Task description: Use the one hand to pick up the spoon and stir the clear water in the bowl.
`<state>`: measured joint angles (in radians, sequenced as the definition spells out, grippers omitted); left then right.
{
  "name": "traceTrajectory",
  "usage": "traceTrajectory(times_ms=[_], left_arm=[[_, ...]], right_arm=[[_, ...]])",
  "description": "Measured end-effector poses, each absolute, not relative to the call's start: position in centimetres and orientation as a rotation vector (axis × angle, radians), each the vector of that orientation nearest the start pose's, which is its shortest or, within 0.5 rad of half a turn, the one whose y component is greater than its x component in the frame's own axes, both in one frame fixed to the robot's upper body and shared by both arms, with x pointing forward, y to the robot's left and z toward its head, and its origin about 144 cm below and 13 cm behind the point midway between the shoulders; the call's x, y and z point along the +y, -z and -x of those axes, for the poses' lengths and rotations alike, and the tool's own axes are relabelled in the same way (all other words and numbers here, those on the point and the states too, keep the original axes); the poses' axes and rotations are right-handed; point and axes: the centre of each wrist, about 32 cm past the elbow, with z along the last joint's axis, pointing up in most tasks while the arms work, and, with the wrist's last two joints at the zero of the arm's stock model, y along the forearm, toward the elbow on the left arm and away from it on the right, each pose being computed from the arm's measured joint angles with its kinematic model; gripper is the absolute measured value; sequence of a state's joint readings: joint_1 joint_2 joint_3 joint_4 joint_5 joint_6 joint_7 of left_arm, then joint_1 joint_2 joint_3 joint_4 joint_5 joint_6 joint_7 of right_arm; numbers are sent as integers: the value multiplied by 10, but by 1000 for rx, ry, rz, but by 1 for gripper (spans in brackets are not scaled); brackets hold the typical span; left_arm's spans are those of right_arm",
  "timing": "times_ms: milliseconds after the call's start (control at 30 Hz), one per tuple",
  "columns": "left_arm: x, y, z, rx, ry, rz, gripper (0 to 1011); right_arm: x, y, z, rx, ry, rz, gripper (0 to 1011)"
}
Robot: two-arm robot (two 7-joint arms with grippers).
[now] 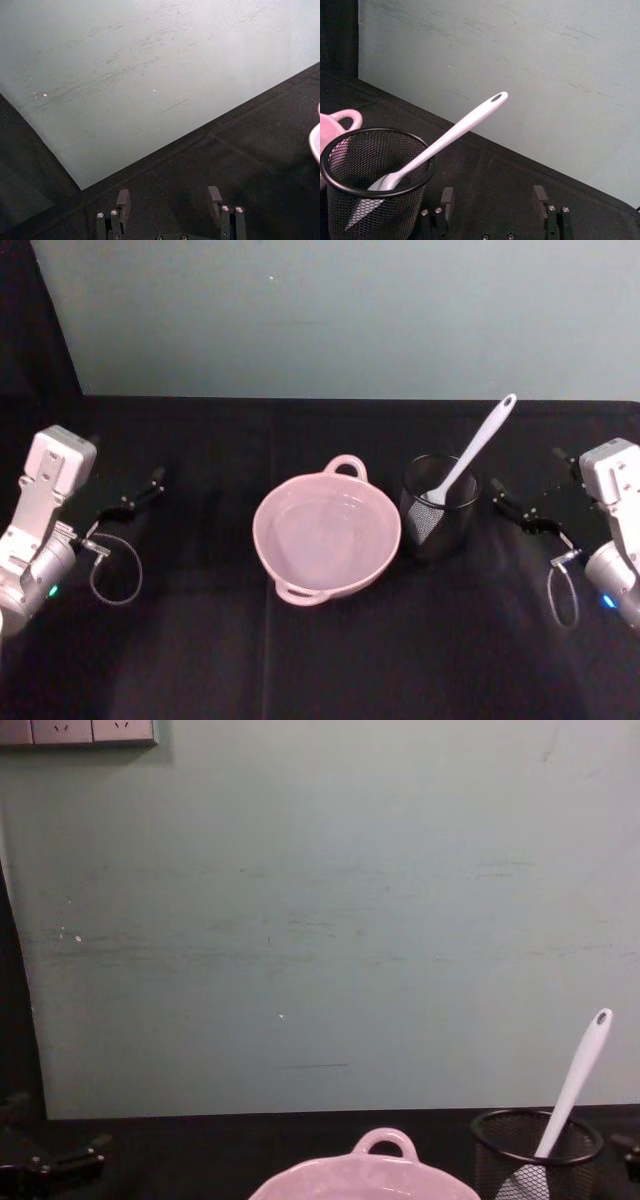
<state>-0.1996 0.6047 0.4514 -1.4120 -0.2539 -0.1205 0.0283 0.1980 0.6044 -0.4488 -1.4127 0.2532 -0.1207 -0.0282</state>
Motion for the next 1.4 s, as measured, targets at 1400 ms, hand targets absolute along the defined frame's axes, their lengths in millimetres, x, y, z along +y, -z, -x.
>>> traceTrajectory(times_ms=[1400], left_arm=[[310, -1140, -489, -285, -1248, -304, 1011]], right_arm=[[-293, -1139, -529, 365, 1120, -408, 1003]])
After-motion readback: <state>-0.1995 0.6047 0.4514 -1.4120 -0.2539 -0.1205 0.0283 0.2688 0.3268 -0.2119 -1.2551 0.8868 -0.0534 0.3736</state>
